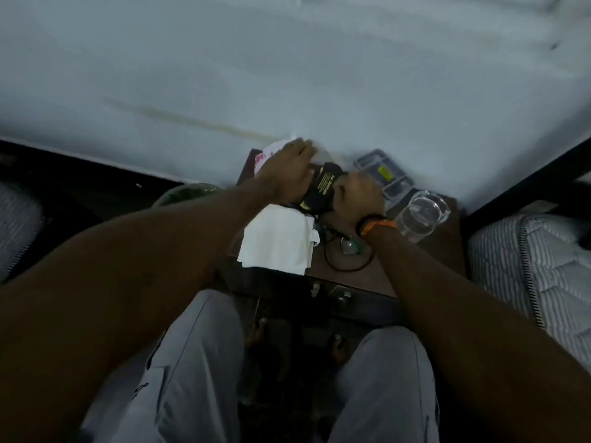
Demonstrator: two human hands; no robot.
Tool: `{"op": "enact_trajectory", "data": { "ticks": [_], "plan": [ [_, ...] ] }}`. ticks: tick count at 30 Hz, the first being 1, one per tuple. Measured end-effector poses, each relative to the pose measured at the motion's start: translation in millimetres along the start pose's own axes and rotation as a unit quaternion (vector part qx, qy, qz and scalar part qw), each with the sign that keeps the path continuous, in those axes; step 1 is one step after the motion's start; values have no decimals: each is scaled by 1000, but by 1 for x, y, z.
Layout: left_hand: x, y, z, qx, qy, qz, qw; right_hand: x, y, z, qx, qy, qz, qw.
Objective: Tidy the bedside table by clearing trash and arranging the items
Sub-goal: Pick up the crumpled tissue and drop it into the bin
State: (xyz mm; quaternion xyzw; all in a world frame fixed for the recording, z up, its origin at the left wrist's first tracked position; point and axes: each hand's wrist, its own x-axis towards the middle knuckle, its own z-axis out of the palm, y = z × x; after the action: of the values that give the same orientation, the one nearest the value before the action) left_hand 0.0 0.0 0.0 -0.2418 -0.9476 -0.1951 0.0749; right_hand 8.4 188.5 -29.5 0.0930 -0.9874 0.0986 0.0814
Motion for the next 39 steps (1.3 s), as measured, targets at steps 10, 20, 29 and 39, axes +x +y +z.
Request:
{"op": "enact_trajectory", "data": {
  "ticks": [10,20,29,39],
  "plan": [
    [-70,-34,-13,2,-120,-136,983,-61,-34,5,35,-205,33,978],
    [-102,-95,19,-6,-116,-255,960,-62,-26,54,51,-209,70,974],
    [-109,-104,44,-42,-106,-278,954,-60,-26,70,-17,-175,38,984],
    [-107,-95,61,-15,-54,-286,957,-66,-22,61,127,-101,118,980]
  ]
}}
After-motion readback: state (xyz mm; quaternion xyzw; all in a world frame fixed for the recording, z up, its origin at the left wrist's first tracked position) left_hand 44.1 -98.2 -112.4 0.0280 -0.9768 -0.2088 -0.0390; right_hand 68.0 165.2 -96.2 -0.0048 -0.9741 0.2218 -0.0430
